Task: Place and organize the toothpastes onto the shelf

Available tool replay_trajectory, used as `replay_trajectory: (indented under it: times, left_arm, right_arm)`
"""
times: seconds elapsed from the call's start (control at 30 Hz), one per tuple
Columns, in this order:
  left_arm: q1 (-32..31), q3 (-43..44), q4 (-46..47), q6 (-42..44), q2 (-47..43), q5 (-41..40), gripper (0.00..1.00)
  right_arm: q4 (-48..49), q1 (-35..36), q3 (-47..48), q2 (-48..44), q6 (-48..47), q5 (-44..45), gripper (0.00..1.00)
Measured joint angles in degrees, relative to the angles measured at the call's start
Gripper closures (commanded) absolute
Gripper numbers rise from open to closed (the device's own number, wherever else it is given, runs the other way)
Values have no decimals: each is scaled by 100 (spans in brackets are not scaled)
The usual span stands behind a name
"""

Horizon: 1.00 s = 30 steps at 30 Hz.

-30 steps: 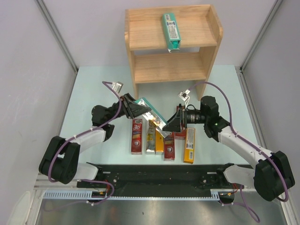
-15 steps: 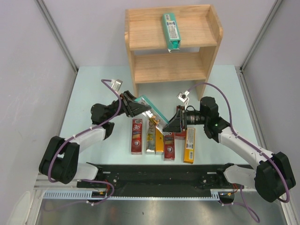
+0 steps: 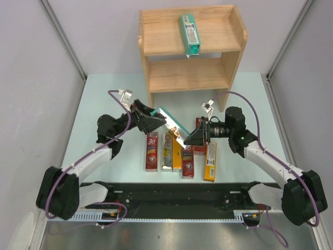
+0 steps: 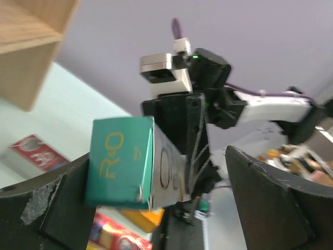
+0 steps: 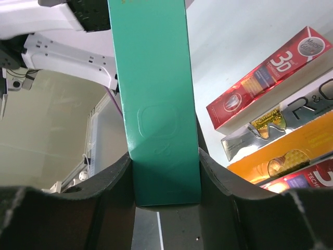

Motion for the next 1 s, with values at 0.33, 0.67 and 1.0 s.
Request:
replay_trajectory:
  times: [0.33,0.67,1.0]
  left_arm:
    - [7,-245,-3189,2181,-2474,-1917,0]
    - [7,-278,-4419,2835,-2822,-2677,0]
    - [7,-326,-4693,2914,-2483,-2826,0]
  right_arm:
    - [-72,-487,4,-236,192,120,81]
    - [-387,-501,951,-192,256,269,81]
    - [-551,-105,2699,374,271,678,83]
